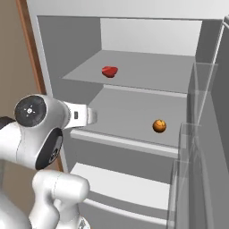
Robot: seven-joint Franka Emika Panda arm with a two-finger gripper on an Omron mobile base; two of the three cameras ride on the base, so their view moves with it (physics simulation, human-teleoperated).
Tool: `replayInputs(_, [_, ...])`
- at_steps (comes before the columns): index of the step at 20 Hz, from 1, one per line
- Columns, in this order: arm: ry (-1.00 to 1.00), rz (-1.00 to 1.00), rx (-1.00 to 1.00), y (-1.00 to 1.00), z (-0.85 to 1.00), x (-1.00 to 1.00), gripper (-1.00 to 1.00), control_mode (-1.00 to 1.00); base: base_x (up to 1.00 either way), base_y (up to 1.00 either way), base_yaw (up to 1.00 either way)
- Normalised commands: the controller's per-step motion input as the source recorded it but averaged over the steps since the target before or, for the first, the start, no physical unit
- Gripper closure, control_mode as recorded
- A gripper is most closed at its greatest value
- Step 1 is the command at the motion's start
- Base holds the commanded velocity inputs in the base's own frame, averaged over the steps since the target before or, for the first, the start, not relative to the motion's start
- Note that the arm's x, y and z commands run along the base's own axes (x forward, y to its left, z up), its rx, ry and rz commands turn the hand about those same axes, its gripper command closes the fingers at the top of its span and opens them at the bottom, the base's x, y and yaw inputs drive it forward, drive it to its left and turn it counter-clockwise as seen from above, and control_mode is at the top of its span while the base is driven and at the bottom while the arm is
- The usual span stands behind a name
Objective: Open the fridge, remove the orange, lemon, and steak, and place them on any counter.
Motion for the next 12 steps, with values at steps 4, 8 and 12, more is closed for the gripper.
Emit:
replayInputs(4, [-0.35,0.02,-0.04,0.02,1.0,0.09,-1.0,-1.0,0.0,0.0,0.0])
replayInputs(8, [-0.04,0.0,-0.02,0.14,0.87,0.6,-1.0,-1.0,0.0,0.0,0.0])
replayInputs(12, [0.08,0.0,0.0,0.06,0.56,0.99,-1.0,-1.0,0.0,0.0,0.0])
